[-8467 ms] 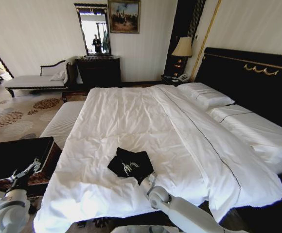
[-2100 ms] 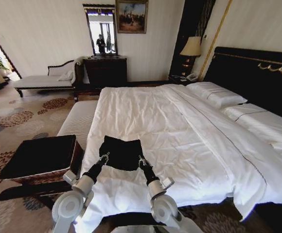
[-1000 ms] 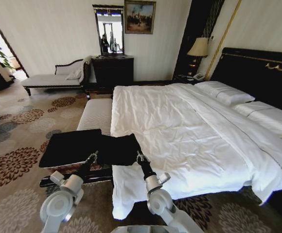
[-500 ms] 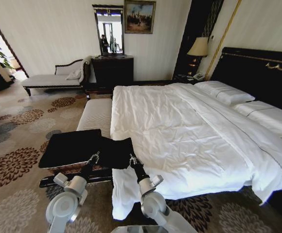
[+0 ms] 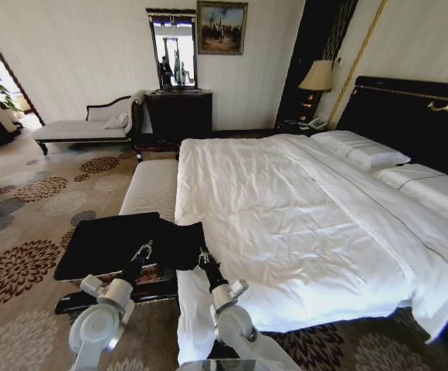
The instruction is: Fold the clothes on the bed and place them into the basket.
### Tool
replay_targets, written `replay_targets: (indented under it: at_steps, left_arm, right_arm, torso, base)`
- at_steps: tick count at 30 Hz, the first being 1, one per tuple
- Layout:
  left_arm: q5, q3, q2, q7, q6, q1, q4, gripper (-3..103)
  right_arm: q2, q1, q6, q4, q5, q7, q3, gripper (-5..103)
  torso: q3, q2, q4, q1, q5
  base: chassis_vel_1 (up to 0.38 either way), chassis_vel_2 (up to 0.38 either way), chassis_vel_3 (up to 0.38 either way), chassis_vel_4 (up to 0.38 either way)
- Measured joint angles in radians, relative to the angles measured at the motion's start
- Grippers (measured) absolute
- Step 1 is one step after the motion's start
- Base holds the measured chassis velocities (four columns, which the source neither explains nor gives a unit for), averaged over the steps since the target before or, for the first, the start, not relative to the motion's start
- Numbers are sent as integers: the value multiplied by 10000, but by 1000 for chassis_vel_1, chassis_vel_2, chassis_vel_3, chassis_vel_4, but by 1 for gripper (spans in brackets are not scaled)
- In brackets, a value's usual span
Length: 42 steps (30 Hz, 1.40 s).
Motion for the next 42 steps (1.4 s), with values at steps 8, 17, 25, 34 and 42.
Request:
replay_targets:
  at_steps: [8, 17, 25, 34, 42]
  left_arm:
    - [-180, -45, 199, -9, 8, -92, 216, 6]
    - [-287, -73, 257, -9, 2, -172, 359, 6]
    - [-316, -135, 283, -9, -14, -197, 437, 6]
    - [-253, -83, 154, -8, -19, -258, 491, 6]
    - [-190, -138, 97, 15, -27, -292, 637, 6]
  right_arm:
    - [-40, 30, 41, -255, -57, -98, 3, 7]
    - [88, 163, 102, -512, -52, -66, -49, 7]
    - [134, 349, 139, -657, -38, -27, -143, 7]
    - [67, 436, 182, -687, -9, -28, -145, 7]
    - [8, 572, 246, -797, -26, -45, -95, 7]
  torso:
    - [2, -3, 0, 3, -2]
    - [-3, 4, 0, -12, -5]
    - [1, -1, -1, 0, 4]
    - [0, 0, -1, -6, 4]
    - [0, 0, 0, -6, 3]
  base:
    - [-75, 75, 45, -76]
    - [0, 0, 0, 0]
    - [33, 43, -23, -38]
    - [164, 140, -166, -155]
    - [290, 294, -253, -284]
